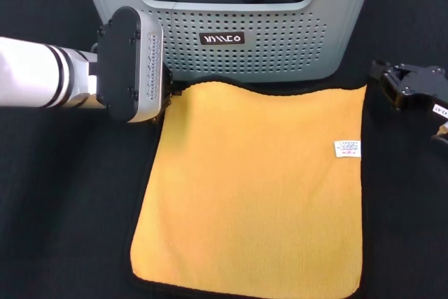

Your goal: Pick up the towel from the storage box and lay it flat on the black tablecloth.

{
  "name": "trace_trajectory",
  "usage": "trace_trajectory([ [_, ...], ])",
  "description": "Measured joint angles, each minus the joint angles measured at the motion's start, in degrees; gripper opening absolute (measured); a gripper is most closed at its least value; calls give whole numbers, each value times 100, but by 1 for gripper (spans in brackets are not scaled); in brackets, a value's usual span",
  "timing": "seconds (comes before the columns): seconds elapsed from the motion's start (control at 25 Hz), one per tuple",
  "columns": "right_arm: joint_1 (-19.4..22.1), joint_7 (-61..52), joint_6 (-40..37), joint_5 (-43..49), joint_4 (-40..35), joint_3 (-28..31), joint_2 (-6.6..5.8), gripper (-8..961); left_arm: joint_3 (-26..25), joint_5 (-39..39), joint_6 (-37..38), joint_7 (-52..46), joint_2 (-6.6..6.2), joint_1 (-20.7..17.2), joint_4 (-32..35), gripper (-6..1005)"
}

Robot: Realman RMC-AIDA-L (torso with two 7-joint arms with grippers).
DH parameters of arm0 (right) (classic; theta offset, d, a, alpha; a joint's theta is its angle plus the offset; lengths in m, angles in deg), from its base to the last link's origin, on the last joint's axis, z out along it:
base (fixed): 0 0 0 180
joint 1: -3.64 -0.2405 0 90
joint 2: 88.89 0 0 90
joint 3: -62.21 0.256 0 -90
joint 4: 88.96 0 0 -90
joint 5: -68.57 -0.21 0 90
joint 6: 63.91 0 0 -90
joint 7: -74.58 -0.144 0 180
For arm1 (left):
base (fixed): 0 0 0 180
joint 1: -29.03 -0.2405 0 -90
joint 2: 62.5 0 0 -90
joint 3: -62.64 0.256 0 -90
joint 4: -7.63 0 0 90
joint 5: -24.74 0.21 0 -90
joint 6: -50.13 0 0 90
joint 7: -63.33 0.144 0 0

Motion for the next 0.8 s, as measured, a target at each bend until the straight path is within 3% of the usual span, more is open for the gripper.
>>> trace_trajectory([
  [0.24, -177, -56, -63, -49, 198, 30, 19, 16, 88, -140, -285, -41, 21, -188, -40, 14],
  [0.4, -168, -58, -109, -223, 229, 7, 34, 141, 350, -344, -786, -23, 20, -379, -70, 14],
  [0.56, -133, -58, -7, -268, 232, 1, 35, 244, 668, -326, -1383, -27, 17, -624, -92, 176],
  [0.8, -51, -15, 312, -329, 233, 24, 35, 366, 740, -378, -1742, -73, 17, -930, -51, 428],
])
